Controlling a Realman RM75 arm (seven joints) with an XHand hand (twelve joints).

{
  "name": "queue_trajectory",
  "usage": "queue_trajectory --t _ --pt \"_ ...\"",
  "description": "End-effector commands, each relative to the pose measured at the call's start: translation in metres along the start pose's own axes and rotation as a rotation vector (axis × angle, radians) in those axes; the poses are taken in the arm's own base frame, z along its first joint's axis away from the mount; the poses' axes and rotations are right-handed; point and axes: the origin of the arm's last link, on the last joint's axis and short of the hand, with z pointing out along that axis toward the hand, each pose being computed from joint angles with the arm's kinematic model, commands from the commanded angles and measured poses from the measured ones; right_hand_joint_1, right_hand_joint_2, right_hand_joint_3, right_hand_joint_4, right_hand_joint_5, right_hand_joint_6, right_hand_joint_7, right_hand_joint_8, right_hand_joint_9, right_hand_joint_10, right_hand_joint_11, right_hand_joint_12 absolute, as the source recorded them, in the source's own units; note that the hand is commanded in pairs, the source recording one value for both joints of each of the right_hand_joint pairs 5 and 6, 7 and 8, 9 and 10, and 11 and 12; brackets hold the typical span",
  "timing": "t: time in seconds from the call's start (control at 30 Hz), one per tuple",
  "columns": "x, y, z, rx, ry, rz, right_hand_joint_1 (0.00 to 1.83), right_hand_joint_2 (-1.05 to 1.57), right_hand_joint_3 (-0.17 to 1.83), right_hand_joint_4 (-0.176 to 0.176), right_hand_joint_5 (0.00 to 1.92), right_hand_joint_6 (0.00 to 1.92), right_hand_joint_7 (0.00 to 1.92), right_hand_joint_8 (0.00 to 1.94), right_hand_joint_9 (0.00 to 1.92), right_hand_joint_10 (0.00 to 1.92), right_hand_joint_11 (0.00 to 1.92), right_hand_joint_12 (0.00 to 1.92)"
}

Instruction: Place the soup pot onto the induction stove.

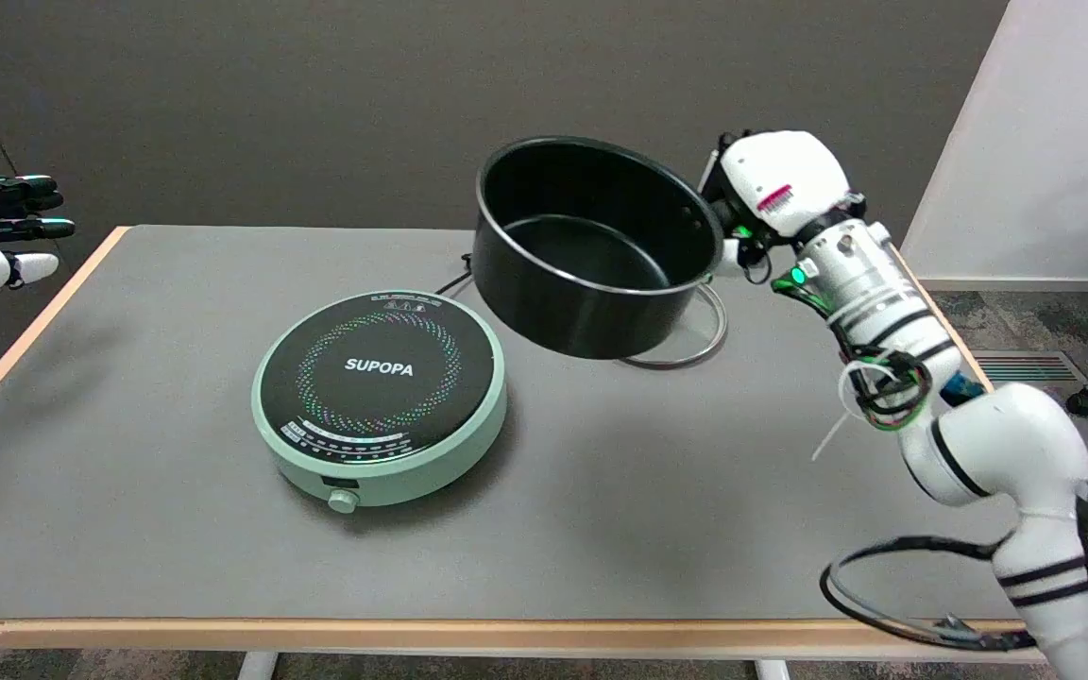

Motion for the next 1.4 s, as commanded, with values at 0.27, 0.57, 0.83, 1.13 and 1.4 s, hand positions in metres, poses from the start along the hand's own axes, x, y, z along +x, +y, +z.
queue_trajectory --t 0.27,0.57,0.83,1.13,1.4 --pt "-0.02 -0.054 0.088 0.238 -0.003 -0.08 0.99 1.17 0.87 -0.051 1.87 1.87 1.87 1.87 1.87 1.87 1.87 1.87" --pt "-0.037 -0.057 0.099 0.316 -0.054 0.037 0.99 1.18 0.87 -0.052 1.86 1.86 1.86 1.86 1.86 1.86 1.86 1.86" --pt "-0.048 -0.067 0.096 0.307 -0.119 0.033 0.99 1.19 0.87 -0.053 1.86 1.86 1.86 1.86 1.86 1.86 1.86 1.86" --pt "-0.05 -0.09 0.1 0.161 -0.108 -0.063 0.99 1.2 0.82 -0.057 1.85 1.85 1.85 1.85 1.85 1.85 1.85 1.85" --pt "-0.077 -0.132 0.106 0.001 -0.146 -0.074 0.99 1.2 0.81 -0.059 1.85 1.85 1.85 1.85 1.85 1.85 1.85 1.85"
